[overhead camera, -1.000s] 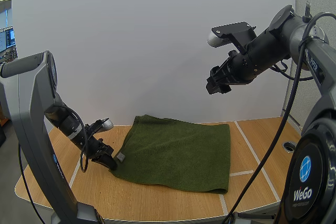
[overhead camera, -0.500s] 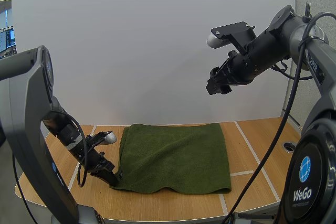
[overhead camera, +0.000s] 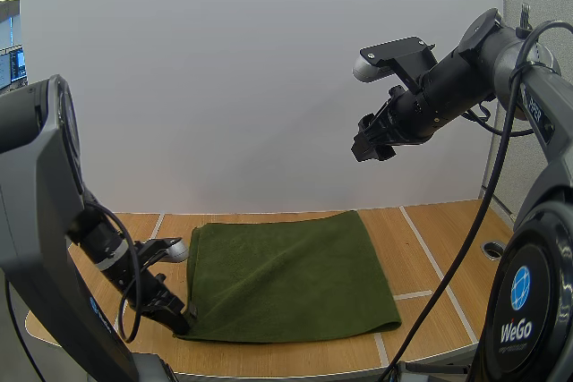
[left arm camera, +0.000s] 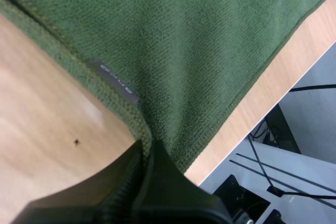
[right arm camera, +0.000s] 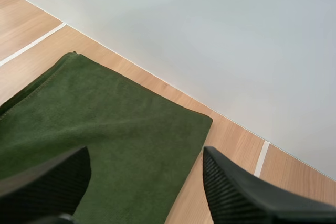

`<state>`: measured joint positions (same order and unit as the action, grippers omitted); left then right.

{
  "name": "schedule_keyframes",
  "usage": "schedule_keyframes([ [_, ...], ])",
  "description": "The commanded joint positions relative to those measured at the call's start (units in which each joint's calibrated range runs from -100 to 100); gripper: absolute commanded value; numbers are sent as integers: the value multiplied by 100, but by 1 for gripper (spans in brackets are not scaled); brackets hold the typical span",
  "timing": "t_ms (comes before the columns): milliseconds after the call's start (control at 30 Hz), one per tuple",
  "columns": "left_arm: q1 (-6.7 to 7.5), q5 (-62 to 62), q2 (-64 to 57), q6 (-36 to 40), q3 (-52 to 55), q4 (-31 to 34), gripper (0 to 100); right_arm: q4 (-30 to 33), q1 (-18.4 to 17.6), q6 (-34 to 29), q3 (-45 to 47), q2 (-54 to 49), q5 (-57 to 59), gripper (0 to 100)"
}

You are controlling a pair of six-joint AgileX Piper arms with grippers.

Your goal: Fold the towel

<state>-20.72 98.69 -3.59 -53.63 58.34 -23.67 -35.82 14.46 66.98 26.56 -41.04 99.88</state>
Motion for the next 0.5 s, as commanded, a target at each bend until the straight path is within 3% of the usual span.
schedule_keyframes([
  [0,-195,131,-71,-311,65,-73,0,-77,20,45,14,-77,12,100],
  [100,-195,131,-71,-319,65,-320,1,-99,20,45,14,-77,12,100],
  [200,-195,131,-71,-357,65,-387,14,-123,20,45,14,-77,12,100],
  [300,-195,131,-71,-357,65,-387,41,-123,20,45,14,-77,12,100],
  [400,-195,131,-80,-357,65,-400,83,-121,20,45,14,-77,12,100],
  [467,-195,131,-80,-357,65,-442,97,-121,20,45,14,-77,12,100],
])
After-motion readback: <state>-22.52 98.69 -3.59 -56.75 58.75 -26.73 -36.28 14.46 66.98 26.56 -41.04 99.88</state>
